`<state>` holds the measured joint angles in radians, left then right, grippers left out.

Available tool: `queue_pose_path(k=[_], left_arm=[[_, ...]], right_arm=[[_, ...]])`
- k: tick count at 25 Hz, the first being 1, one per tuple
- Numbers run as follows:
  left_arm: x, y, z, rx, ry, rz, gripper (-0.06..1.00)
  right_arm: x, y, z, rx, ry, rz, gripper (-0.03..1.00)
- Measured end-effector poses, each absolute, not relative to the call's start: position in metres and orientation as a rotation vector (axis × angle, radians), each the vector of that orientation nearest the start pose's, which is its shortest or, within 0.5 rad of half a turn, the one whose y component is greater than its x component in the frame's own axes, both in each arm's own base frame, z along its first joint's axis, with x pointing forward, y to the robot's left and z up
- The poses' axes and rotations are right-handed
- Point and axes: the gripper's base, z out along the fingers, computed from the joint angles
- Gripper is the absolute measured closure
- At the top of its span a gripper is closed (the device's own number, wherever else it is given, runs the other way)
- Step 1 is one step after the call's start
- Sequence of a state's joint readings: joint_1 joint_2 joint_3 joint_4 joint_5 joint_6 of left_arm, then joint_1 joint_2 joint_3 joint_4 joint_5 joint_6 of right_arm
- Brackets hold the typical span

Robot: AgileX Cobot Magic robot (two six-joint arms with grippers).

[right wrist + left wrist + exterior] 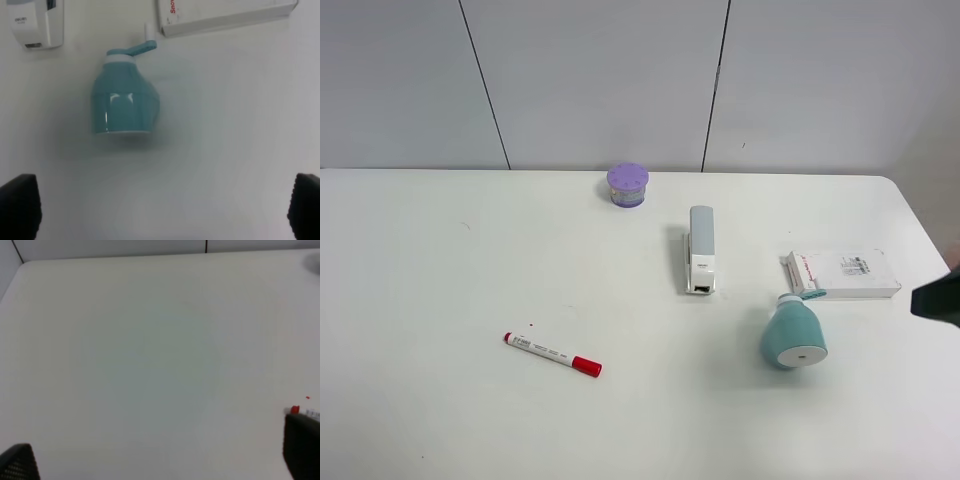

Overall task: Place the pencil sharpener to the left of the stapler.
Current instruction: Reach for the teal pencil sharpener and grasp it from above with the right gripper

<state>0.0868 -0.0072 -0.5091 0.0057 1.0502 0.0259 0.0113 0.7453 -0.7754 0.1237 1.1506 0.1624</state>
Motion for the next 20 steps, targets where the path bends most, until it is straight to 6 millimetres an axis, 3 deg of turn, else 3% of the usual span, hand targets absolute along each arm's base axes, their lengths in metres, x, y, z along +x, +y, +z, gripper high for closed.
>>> queue_pose_path(k=[2, 8, 14, 20], left_arm=[[-0.007, 0.000, 0.281, -0.062, 2.017, 0.078, -0.04], [-0.007, 0.000, 0.281, -0.062, 2.017, 0.078, -0.04], [-0.007, 0.000, 0.281, -0.063, 2.017, 0.078, -0.04], [-0.007, 0.000, 0.281, -0.064, 2.017, 0.077, -0.04]], right_arm=[[0.133, 0.012, 0.320, 0.231, 2.678, 0.231, -0.02], [0.184, 0.029, 0.299, 0.168, 2.892, 0.235, -0.02], [0.205, 0.059, 0.278, 0.138, 2.938, 0.260, -0.02], [0.215, 0.064, 0.264, 0.176, 2.979, 0.218, -0.02]])
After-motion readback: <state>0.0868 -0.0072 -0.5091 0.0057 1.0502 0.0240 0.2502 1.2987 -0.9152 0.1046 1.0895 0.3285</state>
